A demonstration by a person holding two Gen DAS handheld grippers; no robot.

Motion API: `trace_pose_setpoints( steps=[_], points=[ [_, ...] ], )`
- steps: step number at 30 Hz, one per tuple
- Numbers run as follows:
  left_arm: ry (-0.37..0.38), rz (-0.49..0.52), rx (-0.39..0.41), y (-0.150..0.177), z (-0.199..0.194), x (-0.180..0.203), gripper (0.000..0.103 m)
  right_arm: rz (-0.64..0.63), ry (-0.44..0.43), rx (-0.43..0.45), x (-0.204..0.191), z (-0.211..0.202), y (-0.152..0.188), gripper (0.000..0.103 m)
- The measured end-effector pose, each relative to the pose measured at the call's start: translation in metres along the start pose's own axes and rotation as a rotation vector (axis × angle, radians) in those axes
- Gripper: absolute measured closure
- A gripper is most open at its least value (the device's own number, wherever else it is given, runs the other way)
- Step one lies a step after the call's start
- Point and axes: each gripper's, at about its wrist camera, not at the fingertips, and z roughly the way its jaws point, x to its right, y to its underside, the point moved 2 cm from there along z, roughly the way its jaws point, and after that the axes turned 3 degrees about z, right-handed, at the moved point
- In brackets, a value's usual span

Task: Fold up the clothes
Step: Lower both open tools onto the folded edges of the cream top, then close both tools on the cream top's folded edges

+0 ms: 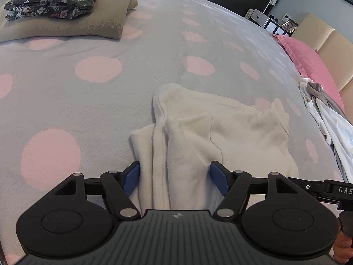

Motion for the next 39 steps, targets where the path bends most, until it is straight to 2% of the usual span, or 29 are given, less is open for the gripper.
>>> trace_pose_setpoints(
  steps=[9, 17, 22, 30, 34, 39],
  points=[
    [-0.076, 0.058, -0.014, -0.003, 0.003, 0.015, 0.036, -0.020, -0.001, 0.014, -0.008, 0.010, -0.005, 0.035],
    [-0.073, 0.061, 0.003, -0.002, 0.004, 0.014, 0.031, -0.092, 0.011, 0.043, -0.018, 0.013, -0.004, 0.034],
    [-0.083, 0.019, -0.003, -0.002, 0.005, 0.010, 0.026, -0.057, -0.004, 0.037, -0.015, 0.014, -0.007, 0.034],
    [-0.071, 0.030, 0.024, 0.001, 0.006, 0.006, 0.021, -0.103, -0.031, 0.020, -0.026, 0.020, -0.004, 0.008],
    [-0.054, 0.007, 0.020, 0.000, 0.007, 0.003, 0.021, -0.075, -0.038, 0.051, -0.025, 0.021, -0.002, 0.007],
    [-0.047, 0.034, 0.039, 0.002, 0.007, 0.004, 0.021, -0.079, -0.050, 0.052, -0.025, 0.024, -0.003, 0.007]
  ],
)
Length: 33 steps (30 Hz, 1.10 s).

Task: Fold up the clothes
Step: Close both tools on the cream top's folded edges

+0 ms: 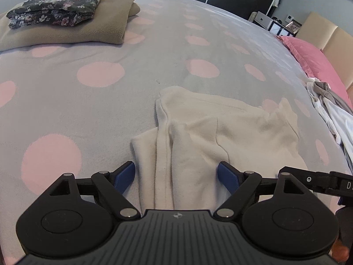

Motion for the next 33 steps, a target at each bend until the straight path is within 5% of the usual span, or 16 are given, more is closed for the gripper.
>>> trace_pose_setpoints(
  steps=[16, 19, 26, 30, 33],
  points=[
    [0.041, -0.055, 0.003, 0.005, -0.008, -0.013, 0.026, 0.068, -0.023, -0.006, 0.010, -0.005, -0.004, 0.016],
    [0.072, -0.033, 0.018, 0.003, -0.006, -0.013, 0.034, 0.043, -0.012, -0.004, 0.007, -0.004, -0.003, 0.017],
    [0.110, -0.019, 0.035, -0.001, -0.002, -0.009, 0.071, 0.048, 0.013, 0.023, 0.013, -0.006, -0.003, 0.057],
    [0.116, 0.007, 0.053, 0.000, -0.006, -0.005, 0.077, 0.072, -0.004, 0.040, 0.016, -0.009, -0.003, 0.080],
    [0.115, 0.008, 0.063, 0.000, -0.009, -0.005, 0.078, 0.050, -0.022, 0.059, 0.011, -0.014, -0.004, 0.084]
  ],
)
